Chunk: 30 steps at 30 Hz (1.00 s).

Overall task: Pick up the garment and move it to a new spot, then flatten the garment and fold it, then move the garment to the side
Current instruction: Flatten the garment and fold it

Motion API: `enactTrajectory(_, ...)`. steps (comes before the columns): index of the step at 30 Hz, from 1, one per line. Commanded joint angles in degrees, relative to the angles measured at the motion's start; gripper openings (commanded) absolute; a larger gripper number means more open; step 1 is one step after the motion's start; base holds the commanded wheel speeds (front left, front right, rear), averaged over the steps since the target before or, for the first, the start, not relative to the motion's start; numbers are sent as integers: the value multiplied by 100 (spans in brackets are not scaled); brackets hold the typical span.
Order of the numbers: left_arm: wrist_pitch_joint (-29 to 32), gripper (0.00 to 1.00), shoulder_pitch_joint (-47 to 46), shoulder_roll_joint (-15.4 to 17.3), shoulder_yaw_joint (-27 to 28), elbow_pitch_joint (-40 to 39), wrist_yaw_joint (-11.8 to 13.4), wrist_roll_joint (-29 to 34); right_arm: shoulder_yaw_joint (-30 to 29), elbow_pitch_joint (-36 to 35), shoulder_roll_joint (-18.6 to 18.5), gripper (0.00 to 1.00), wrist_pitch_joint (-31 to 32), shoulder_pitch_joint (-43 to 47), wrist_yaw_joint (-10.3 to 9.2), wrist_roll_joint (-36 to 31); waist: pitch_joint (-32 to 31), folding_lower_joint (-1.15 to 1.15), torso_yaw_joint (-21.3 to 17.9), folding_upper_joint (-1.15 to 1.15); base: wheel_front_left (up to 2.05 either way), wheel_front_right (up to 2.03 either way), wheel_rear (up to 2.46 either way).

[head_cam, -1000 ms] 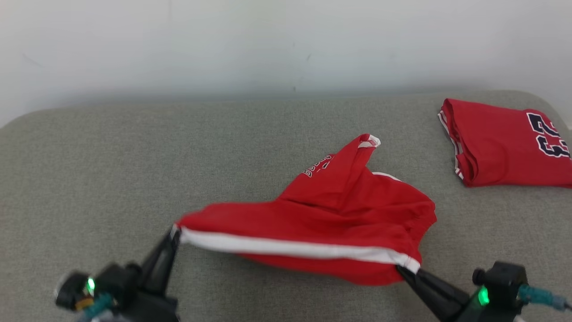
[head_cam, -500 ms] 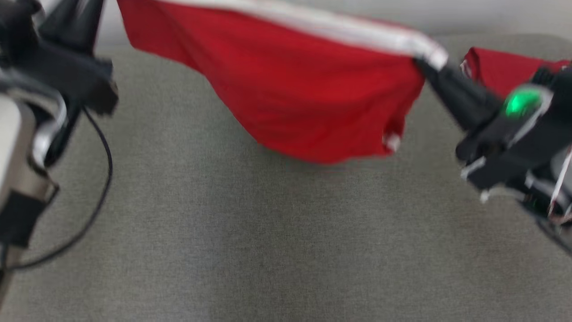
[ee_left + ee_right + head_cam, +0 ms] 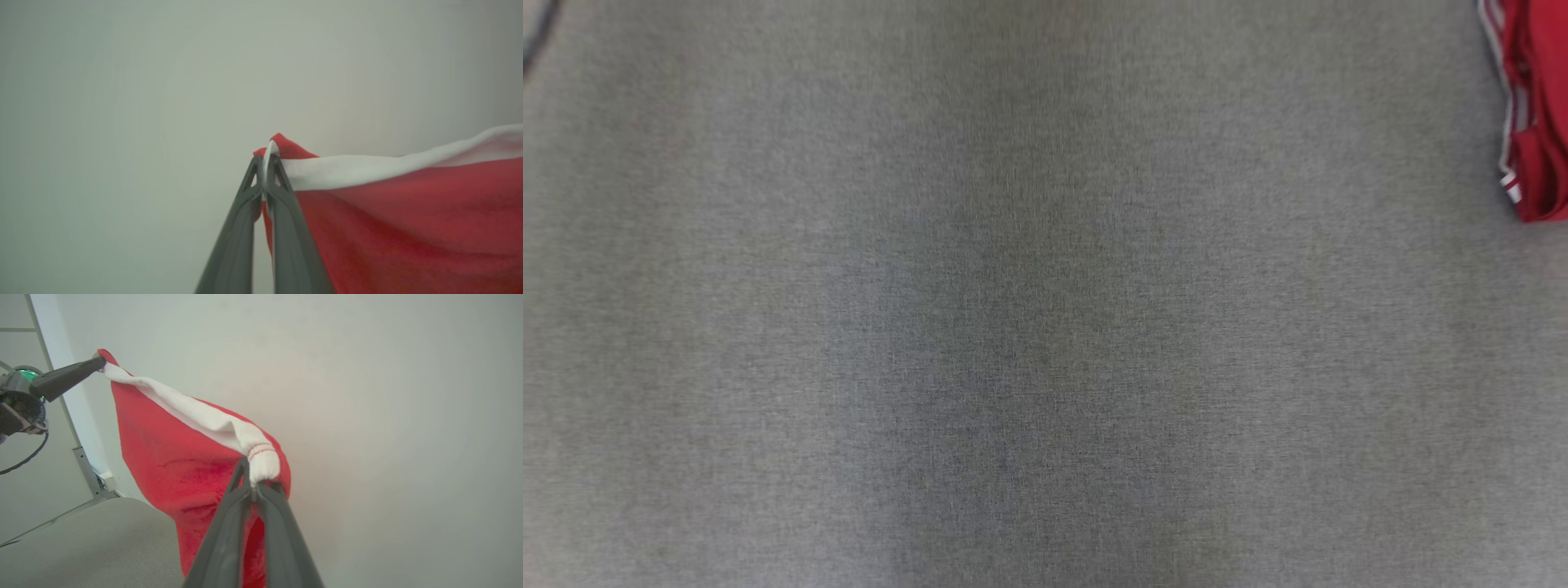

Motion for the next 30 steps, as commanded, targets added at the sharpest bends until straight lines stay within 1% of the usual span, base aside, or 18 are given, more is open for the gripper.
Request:
enactTrajectory(1, -30, 0, -170, -28, -39, 86, 16, -51, 69, 91, 42, 0, 30, -182, -16, -1, 321, -2, 8, -2, 0, 0, 0)
enactTrajectory(5, -180, 0, -806, -109, -208, 486, 16, -234, 382, 557, 210, 0, 92, -933, -16, 95, 484, -2, -25, -2, 0, 0, 0)
enactTrajectory(8, -315, 0, -1101, -173, -381, 748, 16, -371, 623, 838, 296, 0, 64, -1329, -16, 169, 567, -2, -21, -2, 0, 0, 0)
enactTrajectory(11, -433, 0, -1257, -200, -628, 945, 16, -430, 867, 1007, 327, 0, -19, -1597, -16, 285, 613, -2, -1, -2, 0, 0, 0)
enactTrajectory(12, -521, 0, -1288, -199, -751, 1041, 16, -527, 1042, 1088, 324, 0, -73, -1705, -16, 353, 625, -2, 14, -2, 0, 0, 0)
enactTrajectory(16, -655, 0, -1225, -147, -1036, 1127, 16, -725, 1375, 1176, 240, 0, -225, -1756, -16, 538, 623, -2, 41, -2, 0, 0, 0)
enactTrajectory(21, -828, 0, -849, -44, -1206, 977, 16, -1037, 1814, 1123, 60, 0, -470, -1569, -16, 766, 484, -2, 84, -2, 0, 0, 0)
enactTrajectory(25, -898, 0, -237, 65, -1218, 666, 16, -1188, 2094, 970, -95, 0, -756, -1168, -16, 992, 251, -2, 115, -2, 0, 0, 0)
enactTrajectory(27, -907, 0, 156, 107, -1006, 396, 22, -1241, 2173, 815, -200, 0, -932, -888, -16, 1110, 106, -2, 124, -2, 0, 0, 0)
enactTrajectory(30, -909, 0, 1073, 124, -635, -178, 138, -1186, 2272, 559, -395, 0, -1151, -329, -16, 1223, -158, -2, 147, -2, 0, 0, 0)
